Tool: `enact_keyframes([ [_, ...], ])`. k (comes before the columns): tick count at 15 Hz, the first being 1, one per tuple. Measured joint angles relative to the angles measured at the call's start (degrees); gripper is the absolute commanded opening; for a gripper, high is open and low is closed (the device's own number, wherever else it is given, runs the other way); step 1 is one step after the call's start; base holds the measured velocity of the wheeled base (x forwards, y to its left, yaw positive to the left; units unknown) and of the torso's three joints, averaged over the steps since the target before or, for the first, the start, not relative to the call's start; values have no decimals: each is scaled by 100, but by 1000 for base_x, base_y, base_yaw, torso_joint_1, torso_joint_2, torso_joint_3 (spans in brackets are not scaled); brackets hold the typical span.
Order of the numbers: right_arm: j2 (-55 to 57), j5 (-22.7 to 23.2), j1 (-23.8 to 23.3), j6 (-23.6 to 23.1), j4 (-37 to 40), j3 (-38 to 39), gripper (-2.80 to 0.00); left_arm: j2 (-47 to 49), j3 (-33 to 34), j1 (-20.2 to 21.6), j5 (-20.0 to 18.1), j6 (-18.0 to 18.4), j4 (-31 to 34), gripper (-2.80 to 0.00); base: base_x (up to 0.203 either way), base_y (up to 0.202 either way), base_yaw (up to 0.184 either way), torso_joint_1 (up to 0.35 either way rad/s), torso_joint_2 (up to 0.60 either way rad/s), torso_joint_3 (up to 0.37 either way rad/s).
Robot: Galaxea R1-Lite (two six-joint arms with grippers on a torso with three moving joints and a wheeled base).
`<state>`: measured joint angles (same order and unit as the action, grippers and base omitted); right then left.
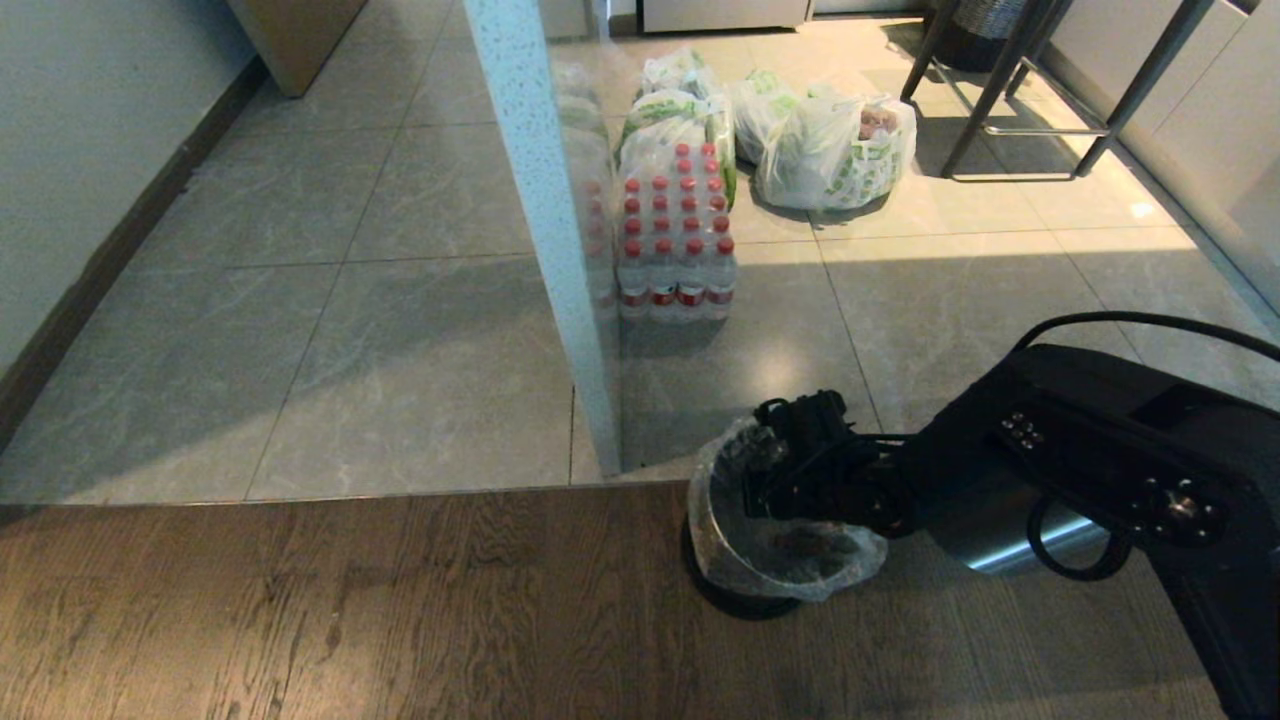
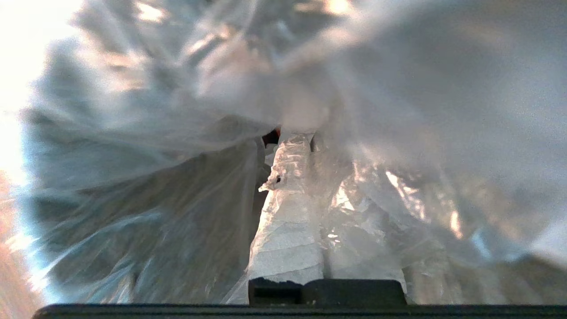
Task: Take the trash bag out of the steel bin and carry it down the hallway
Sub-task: Pick up the trash bag
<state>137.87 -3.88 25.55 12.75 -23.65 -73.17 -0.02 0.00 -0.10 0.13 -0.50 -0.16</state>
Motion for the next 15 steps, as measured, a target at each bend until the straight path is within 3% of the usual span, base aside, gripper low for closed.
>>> enact_keyframes([
  [15,-3013,156,-157,382,1412,1058,-280,0,0,0,2,-1,0,-280,0,0,0,0,0,0],
])
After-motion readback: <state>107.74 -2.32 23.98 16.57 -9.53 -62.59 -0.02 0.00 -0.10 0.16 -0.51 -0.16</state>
